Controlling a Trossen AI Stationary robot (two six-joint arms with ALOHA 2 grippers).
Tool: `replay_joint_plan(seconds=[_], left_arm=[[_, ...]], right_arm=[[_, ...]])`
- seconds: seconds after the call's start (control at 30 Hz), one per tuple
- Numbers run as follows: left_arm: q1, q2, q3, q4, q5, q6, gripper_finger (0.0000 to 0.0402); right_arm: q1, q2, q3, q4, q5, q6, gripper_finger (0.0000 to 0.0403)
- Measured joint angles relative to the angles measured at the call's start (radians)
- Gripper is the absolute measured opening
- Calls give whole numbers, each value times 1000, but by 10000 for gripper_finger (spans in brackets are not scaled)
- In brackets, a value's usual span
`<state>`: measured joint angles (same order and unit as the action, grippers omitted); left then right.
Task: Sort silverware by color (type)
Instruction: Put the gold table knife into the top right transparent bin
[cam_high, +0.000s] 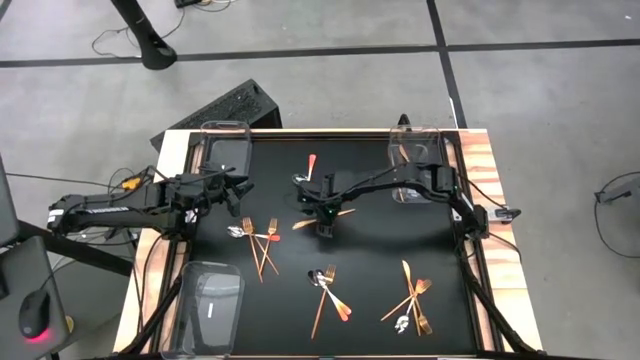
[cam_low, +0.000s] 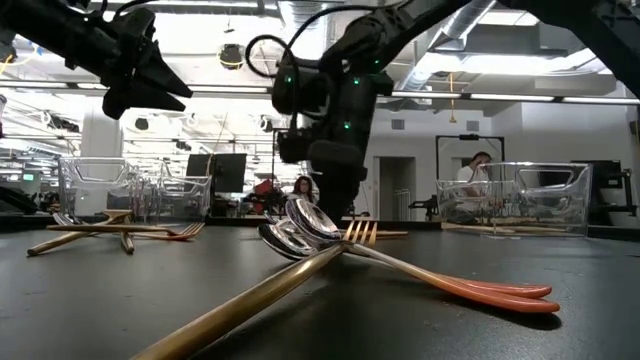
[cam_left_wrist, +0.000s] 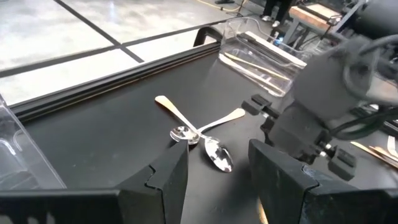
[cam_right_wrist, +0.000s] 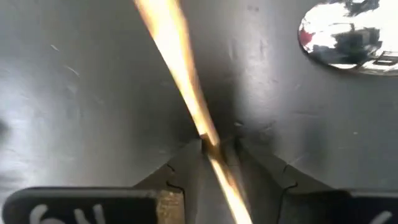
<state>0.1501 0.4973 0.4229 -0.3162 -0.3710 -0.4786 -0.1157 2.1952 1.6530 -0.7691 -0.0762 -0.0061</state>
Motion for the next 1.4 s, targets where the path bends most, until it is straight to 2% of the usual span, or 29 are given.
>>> replay_joint_plan(seconds=[0.13, 0.23, 0.47, 0.8, 1.17, 1.4], left_arm=[[0, 0, 0, -20, -1, -4, 155], [0, 0, 0, -21, -4, -5, 155], [0, 0, 0, -27, -5, -9, 155], [0, 0, 0, -31, -4, -28, 155], [0, 0, 0, -30, 1, -102, 155], [0, -27, 0, 37, 63, -114, 155]], right_arm=[[1, -4, -26, -9, 27, -7, 127], [1, -6, -54, 8, 34, -20, 107], [0, -5, -66, 7, 36, -25, 15], [0, -11, -43, -22, 28, 28, 6], [-4, -2, 135, -187, 24, 36, 3], [-12, -15, 245, -321, 25, 35, 3]])
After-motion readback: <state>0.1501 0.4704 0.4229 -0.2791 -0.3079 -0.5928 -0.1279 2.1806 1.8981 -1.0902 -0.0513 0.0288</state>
